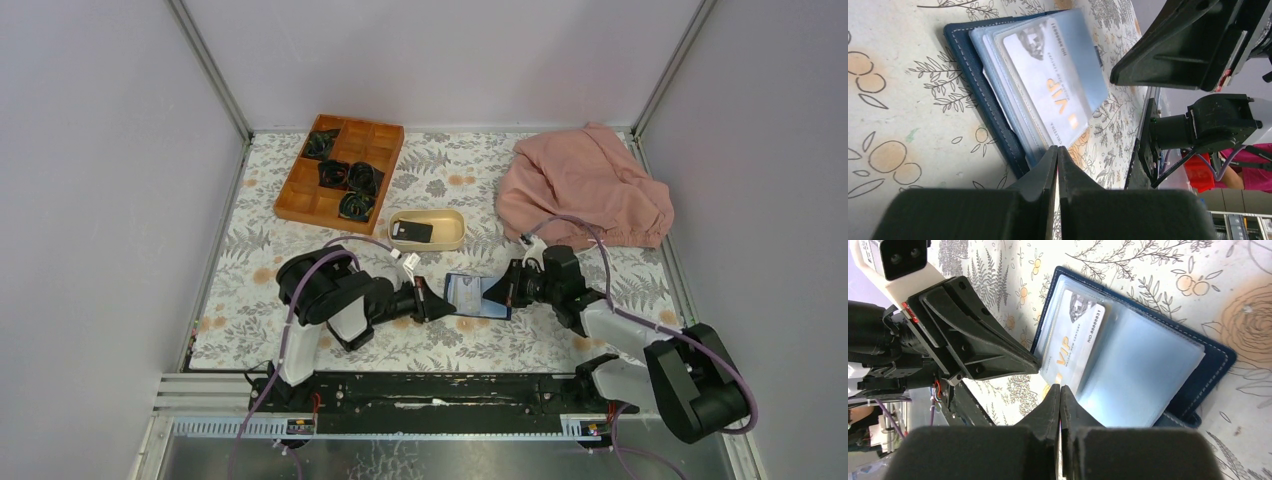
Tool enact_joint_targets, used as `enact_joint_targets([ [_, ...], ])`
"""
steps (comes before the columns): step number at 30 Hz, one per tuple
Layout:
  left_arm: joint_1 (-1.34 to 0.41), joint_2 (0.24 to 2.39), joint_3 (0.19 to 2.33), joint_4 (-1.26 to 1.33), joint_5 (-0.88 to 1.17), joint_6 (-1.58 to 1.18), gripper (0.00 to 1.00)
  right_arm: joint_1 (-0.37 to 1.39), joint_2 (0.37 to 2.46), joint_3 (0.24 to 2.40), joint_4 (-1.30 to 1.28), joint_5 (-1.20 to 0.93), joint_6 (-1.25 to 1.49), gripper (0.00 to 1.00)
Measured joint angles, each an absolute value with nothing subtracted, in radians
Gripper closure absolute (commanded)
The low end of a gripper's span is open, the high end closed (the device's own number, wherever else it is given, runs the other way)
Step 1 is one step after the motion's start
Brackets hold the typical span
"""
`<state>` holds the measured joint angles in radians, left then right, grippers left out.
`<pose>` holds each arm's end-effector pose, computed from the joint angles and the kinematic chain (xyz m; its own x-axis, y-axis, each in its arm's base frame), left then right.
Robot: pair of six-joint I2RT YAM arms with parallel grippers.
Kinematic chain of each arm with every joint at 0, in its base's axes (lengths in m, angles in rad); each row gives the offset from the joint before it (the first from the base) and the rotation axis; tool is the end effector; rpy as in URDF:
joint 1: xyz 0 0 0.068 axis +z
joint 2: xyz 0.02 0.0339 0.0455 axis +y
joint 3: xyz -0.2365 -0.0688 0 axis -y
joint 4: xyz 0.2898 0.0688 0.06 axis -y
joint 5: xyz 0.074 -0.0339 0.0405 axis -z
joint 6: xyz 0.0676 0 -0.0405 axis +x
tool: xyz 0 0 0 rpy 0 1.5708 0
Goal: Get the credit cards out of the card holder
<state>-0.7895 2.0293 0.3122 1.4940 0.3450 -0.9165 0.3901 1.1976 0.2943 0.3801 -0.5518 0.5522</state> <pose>0.1781 -0.2121 -0.0003 -0.8093 -0.2444 -0.5341 0.4244 0.3855 -0.8194 0.2402 0.1371 0.0775 -0.7836 0.1608 -0.6001 -0.3909 0.6232 0.6774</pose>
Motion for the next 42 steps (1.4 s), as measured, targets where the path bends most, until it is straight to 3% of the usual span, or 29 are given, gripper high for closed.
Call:
enact_joint_targets([
  [4,-0.785,2.024,0.305,1.511,0.370,-0.923,0.74,0.377,1.129,0.301,0.292,-0.511,0.519,1.00],
  [7,-0.785,2.004,0.305,1.512,0.390,-0.924,0.81,0.374,1.073,0.311,0.227,-0.481,0.497,1.00],
  [10,-0.785,1.982,0.306,1.519,0.405,-0.924,0.98,0.373,1.061,0.322,0.209,-0.473,0.484,0.73],
  [12,-0.785,1.981,0.310,1.525,0.408,-0.925,1.00,0.373,1.094,0.326,0.222,-0.481,0.485,0.67],
  [18,-0.784,1.975,0.302,1.525,0.402,-0.926,1.00,0.372,1.259,0.324,0.311,-0.540,0.518,0.68],
  [28,-0.754,1.914,0.295,1.461,0.361,-0.860,1.00,0.372,1.319,0.323,0.421,-0.588,0.550,0.67],
  [34,-0.745,2.012,0.299,1.474,0.352,-0.863,1.00,0.372,1.349,0.323,0.439,-0.595,0.556,0.59],
  [37,-0.745,2.036,0.303,1.509,0.352,-0.869,1.00,0.372,1.359,0.323,0.447,-0.596,0.558,0.50],
  [42,-0.744,2.072,0.311,1.554,0.353,-0.886,1.00,0.372,1.377,0.325,0.455,-0.592,0.558,0.48],
])
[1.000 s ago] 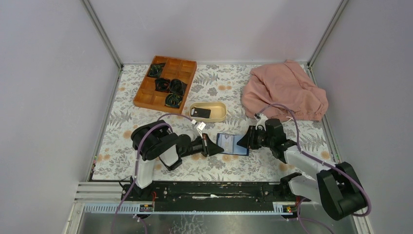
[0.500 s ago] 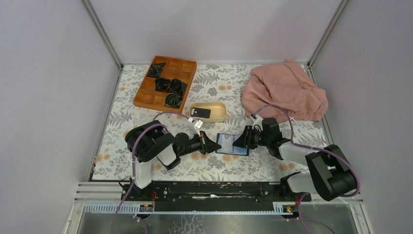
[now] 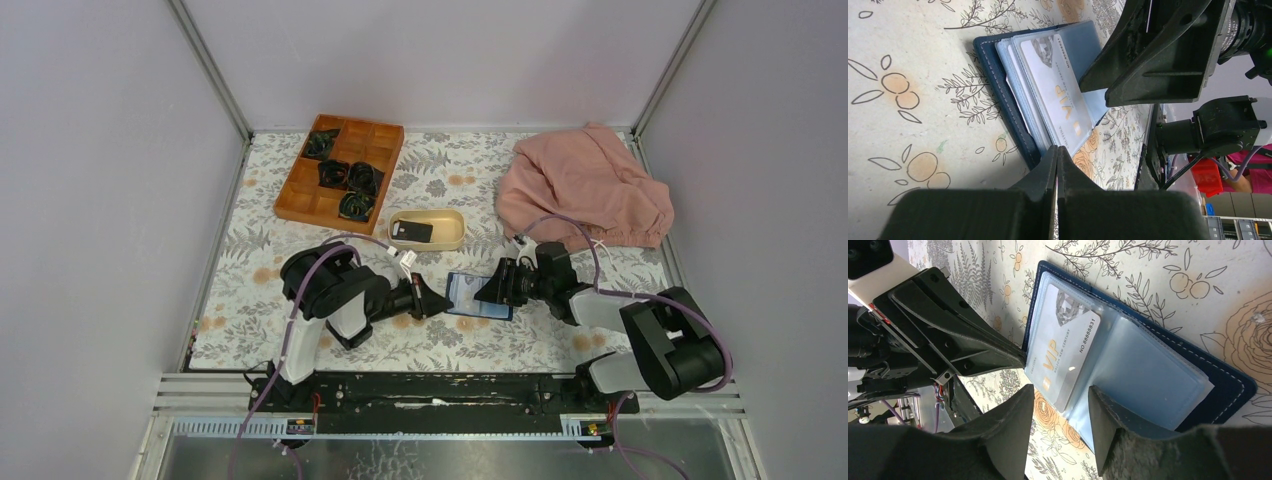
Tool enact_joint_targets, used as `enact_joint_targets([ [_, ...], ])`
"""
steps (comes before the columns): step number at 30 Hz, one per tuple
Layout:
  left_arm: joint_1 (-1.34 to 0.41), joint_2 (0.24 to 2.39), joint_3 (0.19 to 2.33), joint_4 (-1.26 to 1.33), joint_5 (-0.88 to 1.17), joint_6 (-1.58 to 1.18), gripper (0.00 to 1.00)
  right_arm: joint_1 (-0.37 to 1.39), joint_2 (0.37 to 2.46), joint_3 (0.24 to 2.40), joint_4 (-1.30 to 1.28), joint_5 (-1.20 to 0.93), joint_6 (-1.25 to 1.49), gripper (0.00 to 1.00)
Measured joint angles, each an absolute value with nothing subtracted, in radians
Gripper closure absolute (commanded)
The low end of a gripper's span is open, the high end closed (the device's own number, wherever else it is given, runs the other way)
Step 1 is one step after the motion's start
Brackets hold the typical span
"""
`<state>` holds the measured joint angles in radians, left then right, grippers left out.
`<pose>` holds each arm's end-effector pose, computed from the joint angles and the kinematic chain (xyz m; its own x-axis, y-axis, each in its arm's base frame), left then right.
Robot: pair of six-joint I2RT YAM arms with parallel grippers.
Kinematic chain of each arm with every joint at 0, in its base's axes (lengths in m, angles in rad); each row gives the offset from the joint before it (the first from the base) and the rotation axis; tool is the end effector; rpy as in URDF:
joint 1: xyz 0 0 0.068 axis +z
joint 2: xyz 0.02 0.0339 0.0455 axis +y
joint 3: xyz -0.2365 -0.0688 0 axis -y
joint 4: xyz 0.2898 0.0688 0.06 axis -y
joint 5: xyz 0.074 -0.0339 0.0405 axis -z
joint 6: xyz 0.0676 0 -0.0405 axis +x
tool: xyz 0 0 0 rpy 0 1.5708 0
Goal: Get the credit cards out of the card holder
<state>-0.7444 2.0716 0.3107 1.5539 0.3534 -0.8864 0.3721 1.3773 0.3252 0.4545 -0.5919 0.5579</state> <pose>0.1843 -0.2016 -0.0032 -0.7811 -0.2688 -0.5636 0.4422 0.3991 -0.8032 0.2451 0.1362 0.0504 -0.8319 0.1469 -0.5351 -0.3430 0.6219 0.7040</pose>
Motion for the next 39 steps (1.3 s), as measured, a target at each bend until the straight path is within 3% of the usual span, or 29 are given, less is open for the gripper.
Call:
enact_joint_targets([
  [15,-0.744,2.082,0.320,1.558,0.361,-0.908,1.00,0.372,1.473,0.324,0.602,-0.645,0.620,0.50],
  [24,-0.738,2.091,0.324,1.563,0.378,-0.926,1.00,0.370,1.473,0.312,0.681,-0.688,0.669,0.67],
  [39,-0.730,2.099,0.330,1.566,0.395,-0.952,1.00,0.393,1.568,0.300,0.801,-0.728,0.719,0.63],
])
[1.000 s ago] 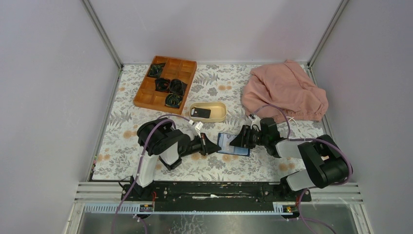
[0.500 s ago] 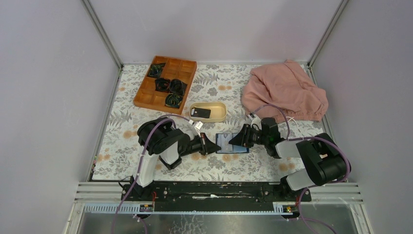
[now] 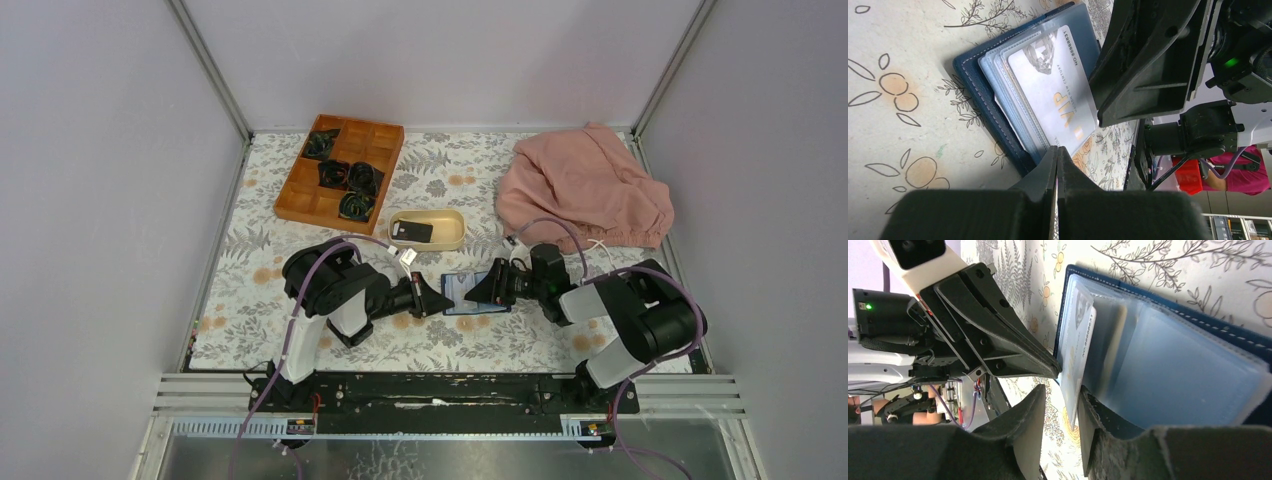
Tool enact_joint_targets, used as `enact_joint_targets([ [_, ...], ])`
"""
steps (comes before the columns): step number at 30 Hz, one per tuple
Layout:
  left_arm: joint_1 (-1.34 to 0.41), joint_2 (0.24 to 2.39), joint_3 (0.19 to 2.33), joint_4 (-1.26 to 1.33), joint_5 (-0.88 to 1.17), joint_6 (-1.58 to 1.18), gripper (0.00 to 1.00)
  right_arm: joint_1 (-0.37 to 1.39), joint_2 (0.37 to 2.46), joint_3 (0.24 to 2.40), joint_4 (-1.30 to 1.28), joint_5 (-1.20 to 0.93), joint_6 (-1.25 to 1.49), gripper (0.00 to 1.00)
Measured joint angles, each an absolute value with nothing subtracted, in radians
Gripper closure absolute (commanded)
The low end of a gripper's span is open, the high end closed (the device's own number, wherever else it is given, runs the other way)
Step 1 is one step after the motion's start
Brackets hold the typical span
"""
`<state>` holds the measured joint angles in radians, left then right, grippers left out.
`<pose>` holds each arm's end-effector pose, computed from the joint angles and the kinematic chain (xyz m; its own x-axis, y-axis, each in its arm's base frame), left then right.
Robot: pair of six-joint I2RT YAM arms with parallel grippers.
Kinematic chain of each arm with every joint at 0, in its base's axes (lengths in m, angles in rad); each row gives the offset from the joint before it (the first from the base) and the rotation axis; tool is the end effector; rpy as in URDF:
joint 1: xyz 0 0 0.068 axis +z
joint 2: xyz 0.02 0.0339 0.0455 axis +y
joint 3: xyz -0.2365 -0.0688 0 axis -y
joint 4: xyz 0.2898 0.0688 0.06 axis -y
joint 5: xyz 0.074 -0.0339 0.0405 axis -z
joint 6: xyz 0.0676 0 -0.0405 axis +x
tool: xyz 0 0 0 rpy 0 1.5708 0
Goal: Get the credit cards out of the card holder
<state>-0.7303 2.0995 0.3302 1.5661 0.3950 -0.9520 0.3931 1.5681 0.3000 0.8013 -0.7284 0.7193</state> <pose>0.1872 -0.2025 -0.0058 -0.8175 -0.2772 -0.5049 0.3976 0.3627 -0.8429 0.2360 0.1466 0.0353 -0.8628 0.1745 -0.4744 -0.3542 0.4608 0.8137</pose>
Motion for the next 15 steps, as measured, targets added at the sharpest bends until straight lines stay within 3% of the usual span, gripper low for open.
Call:
enact_joint_targets([
  [15,-0.727,2.103,0.332,1.568,0.400,-0.965,1.00,0.427,1.534,0.315,0.740,-0.717,0.701,0.68],
])
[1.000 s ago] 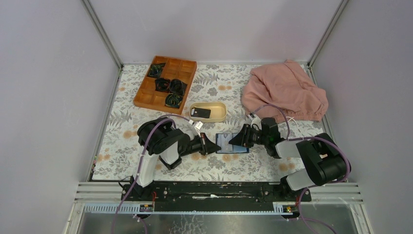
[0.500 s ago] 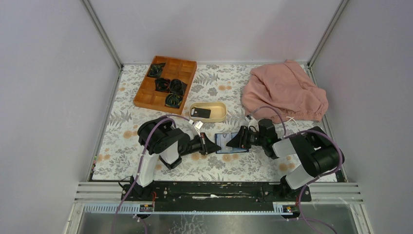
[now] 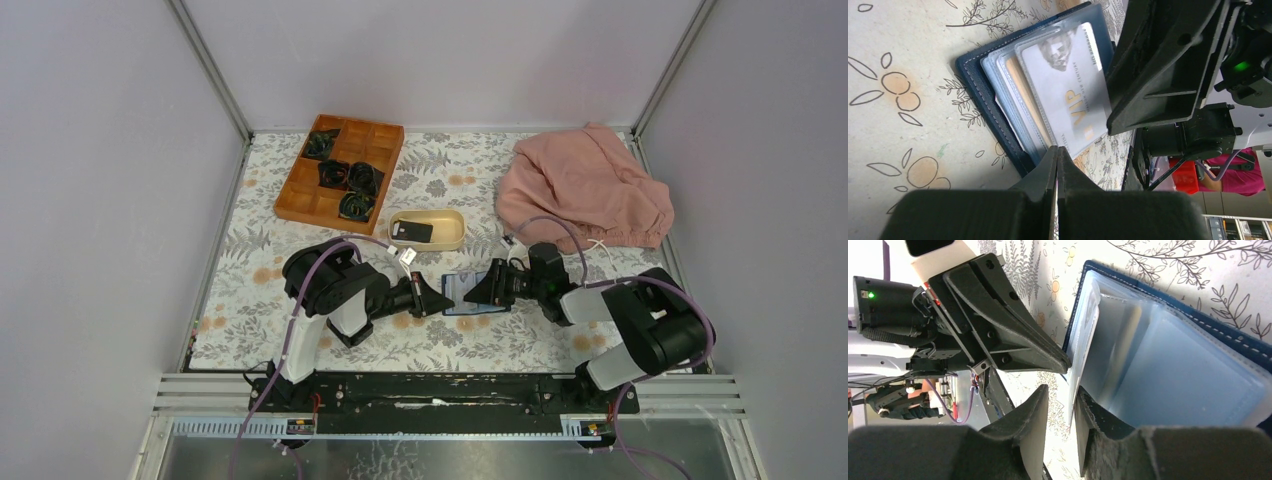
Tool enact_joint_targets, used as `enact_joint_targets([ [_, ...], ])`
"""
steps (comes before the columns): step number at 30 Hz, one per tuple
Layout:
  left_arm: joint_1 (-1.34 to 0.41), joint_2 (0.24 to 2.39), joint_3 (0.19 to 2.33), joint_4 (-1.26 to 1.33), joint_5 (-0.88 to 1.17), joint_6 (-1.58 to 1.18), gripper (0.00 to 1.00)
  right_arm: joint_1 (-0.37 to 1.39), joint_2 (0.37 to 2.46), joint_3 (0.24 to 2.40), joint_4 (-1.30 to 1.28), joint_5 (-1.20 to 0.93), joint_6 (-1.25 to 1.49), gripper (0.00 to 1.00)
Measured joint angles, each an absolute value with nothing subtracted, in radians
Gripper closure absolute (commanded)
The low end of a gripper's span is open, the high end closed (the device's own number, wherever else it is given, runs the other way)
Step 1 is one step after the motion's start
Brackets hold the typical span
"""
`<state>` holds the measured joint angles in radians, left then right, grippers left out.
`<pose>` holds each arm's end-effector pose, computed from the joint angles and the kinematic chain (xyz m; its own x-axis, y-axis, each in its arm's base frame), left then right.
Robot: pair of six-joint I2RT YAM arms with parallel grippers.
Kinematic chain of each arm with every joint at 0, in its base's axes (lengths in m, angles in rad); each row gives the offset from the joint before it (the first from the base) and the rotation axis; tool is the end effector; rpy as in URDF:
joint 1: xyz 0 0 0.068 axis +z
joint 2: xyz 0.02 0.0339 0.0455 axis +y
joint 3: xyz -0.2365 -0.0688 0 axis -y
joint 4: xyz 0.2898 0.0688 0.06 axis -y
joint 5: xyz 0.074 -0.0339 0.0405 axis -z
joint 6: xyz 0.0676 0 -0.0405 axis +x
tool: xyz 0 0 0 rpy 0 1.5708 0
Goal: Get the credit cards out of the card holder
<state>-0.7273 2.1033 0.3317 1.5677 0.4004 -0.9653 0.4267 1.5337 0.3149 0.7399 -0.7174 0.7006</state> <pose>0.1875 -0.2022 -0.0063 -0.8239 -0.2803 -0.4925 0.3864 0.3578 -0.8501 0.2350 0.1557 0.0409 -0.8641 0.1407 -0.4832 -0.3740 0.4627 0.8037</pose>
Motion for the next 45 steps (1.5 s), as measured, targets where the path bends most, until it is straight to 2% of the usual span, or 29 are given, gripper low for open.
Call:
enact_joint_targets([
  [9,-0.727,2.104,0.332,1.568,0.400,-0.970,1.00,0.408,1.433,0.325,0.593,-0.691,0.628,0.70],
  [20,-0.726,2.104,0.332,1.568,0.400,-0.970,1.00,0.364,1.365,0.328,0.472,-0.669,0.572,0.78],
  [23,-0.727,2.104,0.332,1.568,0.401,-0.970,1.00,0.356,1.347,0.328,0.456,-0.664,0.565,0.87],
  [25,-0.726,2.104,0.332,1.568,0.401,-0.970,1.00,0.351,1.340,0.328,0.450,-0.662,0.559,0.97],
  [28,-0.727,2.103,0.332,1.568,0.401,-0.970,1.00,0.348,1.331,0.328,0.437,-0.656,0.554,1.00],
  [29,-0.727,2.102,0.332,1.567,0.401,-0.970,0.98,0.347,1.327,0.328,0.432,-0.653,0.553,1.00],
  [31,-0.727,2.101,0.332,1.567,0.401,-0.969,0.81,0.346,1.313,0.328,0.416,-0.644,0.549,1.00],
  [35,-0.729,2.095,0.331,1.567,0.408,-0.976,0.57,0.345,1.234,0.330,0.337,-0.581,0.533,1.00],
  [36,-0.731,2.089,0.332,1.567,0.412,-0.979,0.48,0.344,1.208,0.333,0.311,-0.558,0.527,1.00],
  [39,-0.733,2.059,0.332,1.570,0.429,-1.000,0.10,0.344,1.126,0.345,0.231,-0.483,0.508,1.00],
  [40,-0.735,2.042,0.335,1.571,0.443,-1.009,0.03,0.344,1.088,0.347,0.207,-0.459,0.501,1.00],
  [42,-0.741,2.012,0.344,1.568,0.467,-1.010,0.00,0.343,1.019,0.350,0.167,-0.445,0.483,1.00],
  [45,-0.740,1.989,0.340,1.556,0.490,-1.008,0.08,0.342,0.939,0.373,0.094,-0.463,0.446,1.00],
])
